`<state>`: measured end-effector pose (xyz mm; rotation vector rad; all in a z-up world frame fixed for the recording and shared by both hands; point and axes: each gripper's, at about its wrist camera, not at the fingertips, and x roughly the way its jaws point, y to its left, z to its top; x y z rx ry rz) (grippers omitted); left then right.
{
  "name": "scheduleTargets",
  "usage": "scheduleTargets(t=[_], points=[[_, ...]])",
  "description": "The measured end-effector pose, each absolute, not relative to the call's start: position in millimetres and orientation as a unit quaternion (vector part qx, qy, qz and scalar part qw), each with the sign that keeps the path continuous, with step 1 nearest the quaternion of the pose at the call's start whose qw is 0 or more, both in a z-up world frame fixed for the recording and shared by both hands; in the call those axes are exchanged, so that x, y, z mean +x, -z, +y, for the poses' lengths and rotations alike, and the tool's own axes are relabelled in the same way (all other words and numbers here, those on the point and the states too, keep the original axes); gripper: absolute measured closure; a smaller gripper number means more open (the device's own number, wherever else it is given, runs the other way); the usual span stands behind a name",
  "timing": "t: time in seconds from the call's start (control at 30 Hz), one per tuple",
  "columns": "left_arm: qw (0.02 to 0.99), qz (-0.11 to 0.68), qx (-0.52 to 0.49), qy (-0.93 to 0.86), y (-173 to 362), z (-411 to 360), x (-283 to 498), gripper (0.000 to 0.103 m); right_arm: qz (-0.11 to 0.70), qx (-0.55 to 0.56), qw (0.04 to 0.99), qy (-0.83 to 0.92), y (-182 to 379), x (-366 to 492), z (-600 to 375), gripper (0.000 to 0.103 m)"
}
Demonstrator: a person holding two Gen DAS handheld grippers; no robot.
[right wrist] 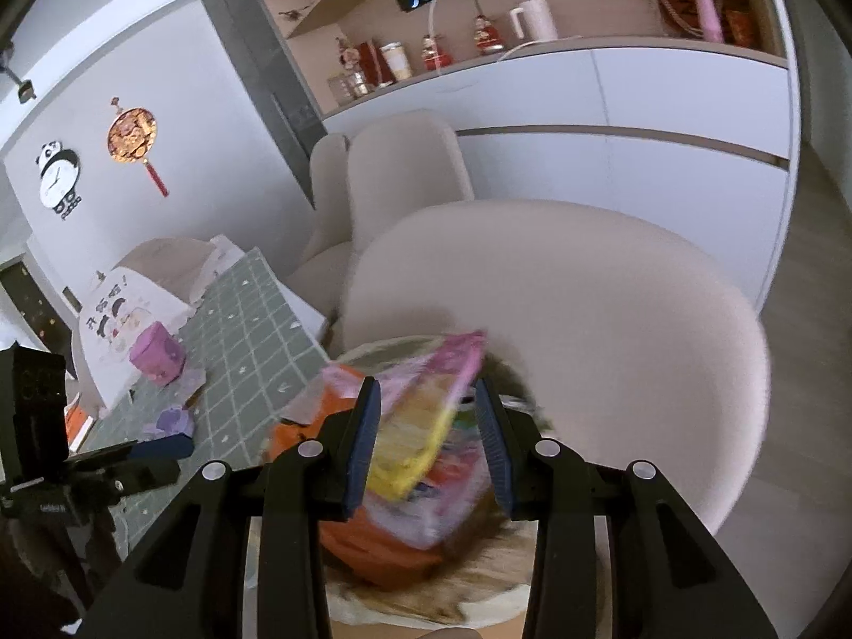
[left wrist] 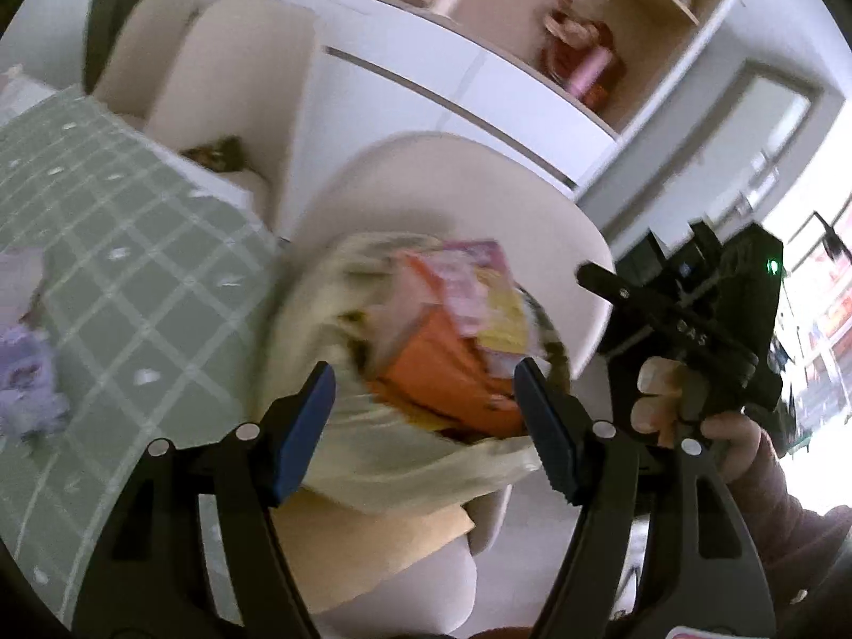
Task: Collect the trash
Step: 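Move the left gripper to the pink heart-shaped wrapper and grasp it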
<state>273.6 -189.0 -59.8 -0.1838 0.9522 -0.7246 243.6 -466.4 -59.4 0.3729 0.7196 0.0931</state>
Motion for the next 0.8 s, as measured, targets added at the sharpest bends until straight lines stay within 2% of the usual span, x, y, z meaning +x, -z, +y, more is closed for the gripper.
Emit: scheduleTargets(t=[0.1, 0.23, 0.47, 0.6, 0.8], points=[[0.839, 0.436, -0.098, 0.310, 59.4, -142.7, 276.9, 0.037, 0.342, 0.180, 0.920, -0.059, 53.6, 249.9, -445.0, 0.056], [0.861, 0.427, -0.084, 0.263, 62.2, -76.6, 285.4, 0.037, 0.328, 0.171, 0.924, -0.093, 45.0, 258.4, -410.0, 0.055], [0.882, 0.432, -0.071, 0.172, 83.6, 37.7, 317.9, 0.037, 0.380, 0.101, 0.911, -0.127, 46.2, 268.3, -327.8, 0.055], [0.876, 0.441, -0.055, 0.188, 95.0, 59.3, 341.7, 0.037, 0.414, 0.085, 0.896, -0.135, 56.3, 272.9, -288.3, 0.055], [0.854, 0.457, 0.020, 0.248, 116.9, 71.4, 374.0, 0.037, 0.442, 0.056, 0.889, -0.102, 64.8, 277.1, -256.7, 0.055]])
